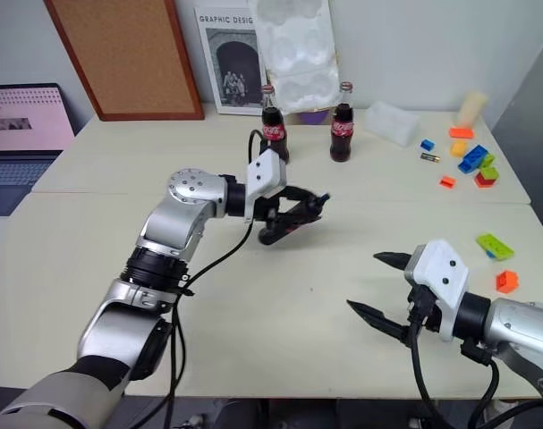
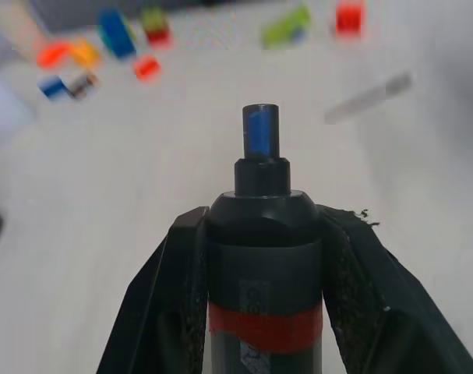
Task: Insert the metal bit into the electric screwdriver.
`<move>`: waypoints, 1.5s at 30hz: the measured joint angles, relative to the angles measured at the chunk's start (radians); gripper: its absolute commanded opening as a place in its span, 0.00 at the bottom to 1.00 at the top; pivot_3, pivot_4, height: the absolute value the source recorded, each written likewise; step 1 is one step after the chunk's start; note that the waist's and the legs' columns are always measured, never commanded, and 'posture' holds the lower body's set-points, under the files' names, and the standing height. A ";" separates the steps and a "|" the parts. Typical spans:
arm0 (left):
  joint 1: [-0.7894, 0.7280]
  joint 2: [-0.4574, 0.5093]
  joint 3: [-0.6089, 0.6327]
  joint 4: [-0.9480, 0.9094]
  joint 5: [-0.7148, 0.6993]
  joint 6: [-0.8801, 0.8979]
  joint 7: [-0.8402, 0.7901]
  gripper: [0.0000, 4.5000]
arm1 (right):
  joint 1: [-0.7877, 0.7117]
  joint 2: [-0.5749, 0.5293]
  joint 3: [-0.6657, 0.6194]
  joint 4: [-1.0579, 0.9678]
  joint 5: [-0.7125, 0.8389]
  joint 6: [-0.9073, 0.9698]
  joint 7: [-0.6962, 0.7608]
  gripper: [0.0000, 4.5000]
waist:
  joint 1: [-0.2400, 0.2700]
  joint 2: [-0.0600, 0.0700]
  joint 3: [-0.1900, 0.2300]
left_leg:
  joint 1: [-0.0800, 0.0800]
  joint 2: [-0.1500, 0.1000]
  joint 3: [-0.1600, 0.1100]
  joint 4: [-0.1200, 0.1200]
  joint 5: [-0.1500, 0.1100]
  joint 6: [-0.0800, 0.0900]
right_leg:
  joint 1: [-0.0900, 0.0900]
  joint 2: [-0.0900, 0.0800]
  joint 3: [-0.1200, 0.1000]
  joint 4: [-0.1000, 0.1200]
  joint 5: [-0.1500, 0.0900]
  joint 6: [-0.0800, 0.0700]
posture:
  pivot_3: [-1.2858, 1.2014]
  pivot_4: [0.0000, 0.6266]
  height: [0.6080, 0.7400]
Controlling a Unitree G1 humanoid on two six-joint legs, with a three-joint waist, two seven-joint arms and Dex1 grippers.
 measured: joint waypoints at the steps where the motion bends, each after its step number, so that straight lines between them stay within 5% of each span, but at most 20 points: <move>1: 0.017 -0.032 0.020 -0.032 -0.031 0.041 0.045 0.36 | -0.025 0.000 -0.001 0.012 0.007 0.003 -0.008 1.00 | -0.001 0.000 0.000 | 0.000 0.000 0.000 0.000 0.000 0.000 | 0.000 0.000 0.000 0.000 0.000 0.000 | 0.52 0.24 1.00; 11: 0.268 -0.175 0.044 -0.205 -0.060 0.072 0.386 0.36 | -0.181 0.008 0.086 0.080 -0.004 0.010 -0.087 1.00 | 0.006 0.000 0.000 | 0.001 -0.001 0.000 0.000 0.000 0.000 | 0.001 0.000 0.001 0.000 0.002 -0.003 | 0.52 0.24 1.00; 35: 0.504 0.033 0.065 -0.586 -0.210 0.192 0.433 0.36 | -0.255 -0.020 0.149 0.087 0.034 0.030 -0.048 1.00 | 0.002 0.001 -0.001 | 0.003 0.000 0.000 0.000 0.000 0.000 | 0.001 0.000 0.000 0.000 -0.001 0.001 | 0.52 0.24 1.00; 45: 0.433 -0.052 0.014 -0.524 -0.179 0.153 0.508 0.36 | -0.247 -0.095 0.140 0.197 -0.055 0.034 -0.031 1.00 | 0.007 0.000 0.000 | 0.000 -0.001 0.000 0.000 0.000 0.000 | 0.001 0.000 0.000 -0.002 0.000 0.000 | 0.52 0.24 1.00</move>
